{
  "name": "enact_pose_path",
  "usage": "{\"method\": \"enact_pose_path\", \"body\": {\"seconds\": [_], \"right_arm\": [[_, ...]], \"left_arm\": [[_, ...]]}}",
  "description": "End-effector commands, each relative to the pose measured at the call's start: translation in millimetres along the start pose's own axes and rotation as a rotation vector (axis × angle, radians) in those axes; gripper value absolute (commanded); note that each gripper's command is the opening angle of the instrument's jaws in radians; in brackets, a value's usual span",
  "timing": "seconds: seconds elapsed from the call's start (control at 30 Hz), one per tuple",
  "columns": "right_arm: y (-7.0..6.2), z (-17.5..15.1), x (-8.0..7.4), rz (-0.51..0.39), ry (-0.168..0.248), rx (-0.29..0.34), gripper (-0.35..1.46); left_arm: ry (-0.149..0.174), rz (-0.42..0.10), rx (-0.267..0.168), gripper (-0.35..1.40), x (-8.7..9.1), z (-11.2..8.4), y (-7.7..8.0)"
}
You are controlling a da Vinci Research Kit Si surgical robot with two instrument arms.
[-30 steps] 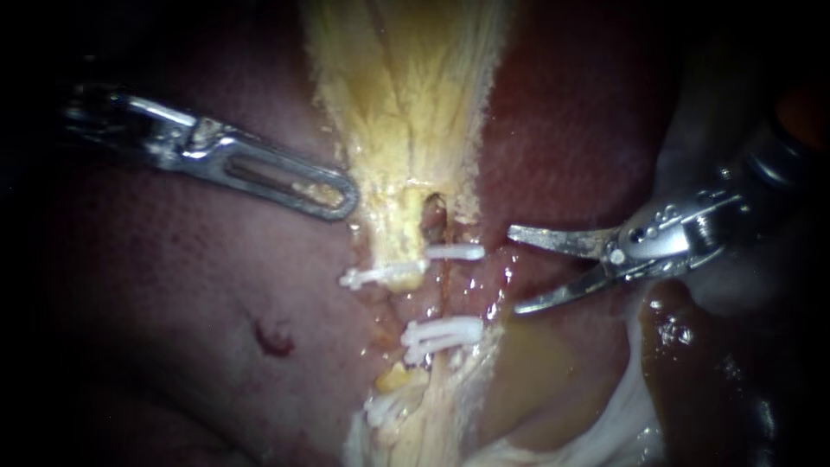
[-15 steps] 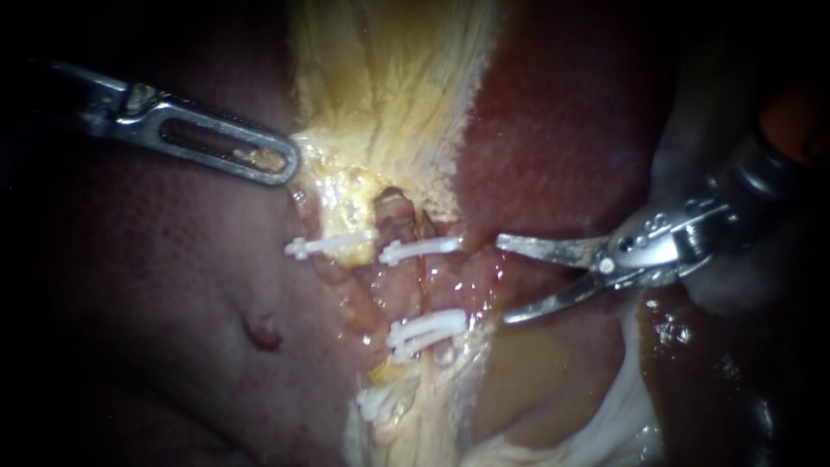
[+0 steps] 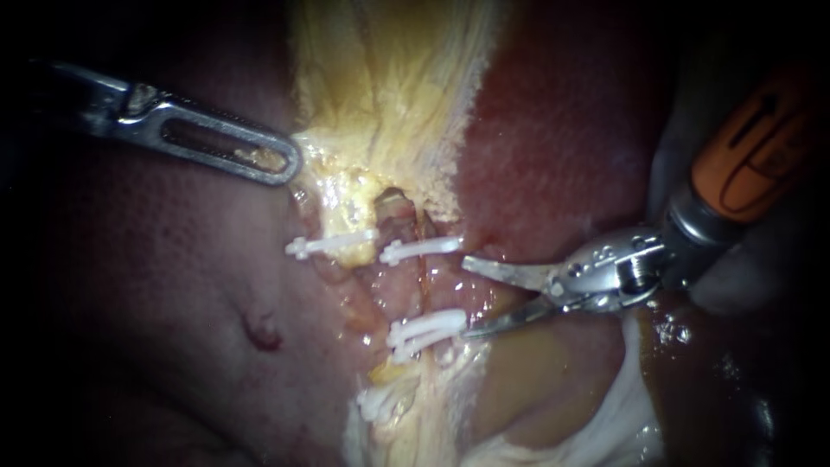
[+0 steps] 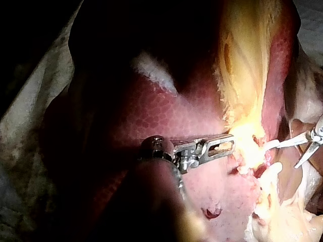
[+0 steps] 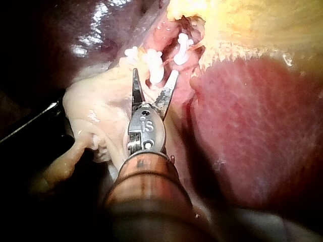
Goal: Go to the cutting position right tube
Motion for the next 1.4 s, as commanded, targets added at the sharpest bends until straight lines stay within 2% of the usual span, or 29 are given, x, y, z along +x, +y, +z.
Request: {"method": "enact_pose_path", "body": {"seconds": [0.03, 0.4, 0.7, 0.87, 1.13, 1.3, 1.4], "right_arm": [[0.2, 0.3, -0.2, 0.015, 0.000, 0.009, 1.43], [1.8, 4.0, -1.6, 0.080, -0.016, 0.089, 1.41], [2.7, 4.8, -1.8, 0.084, -0.028, 0.124, 1.38], [2.9, 5.1, -1.6, 0.094, -0.002, 0.130, 1.38], [2.9, 6.6, -0.4, 0.122, 0.045, 0.208, 1.36], [3.1, 7.7, 0.4, 0.124, 0.056, 0.216, 1.36], [3.2, 8.2, 0.8, 0.136, 0.077, 0.223, 1.36]], "left_arm": [[0.000, 0.000, 0.000, -0.35, 0.0, 0.0, 0.0], [0.000, 0.001, -0.001, -0.35, 0.1, 0.1, 0.1], [0.000, 0.001, -0.001, -0.35, 0.1, 0.1, 0.1], [0.000, 0.001, -0.001, -0.35, 0.1, 0.1, 0.1], [0.000, 0.001, -0.001, -0.35, 0.2, 0.1, 0.1], [0.000, 0.001, -0.001, -0.35, 0.2, 0.2, 0.1], [0.000, 0.001, -0.001, -0.35, 0.2, 0.2, 0.1]]}}
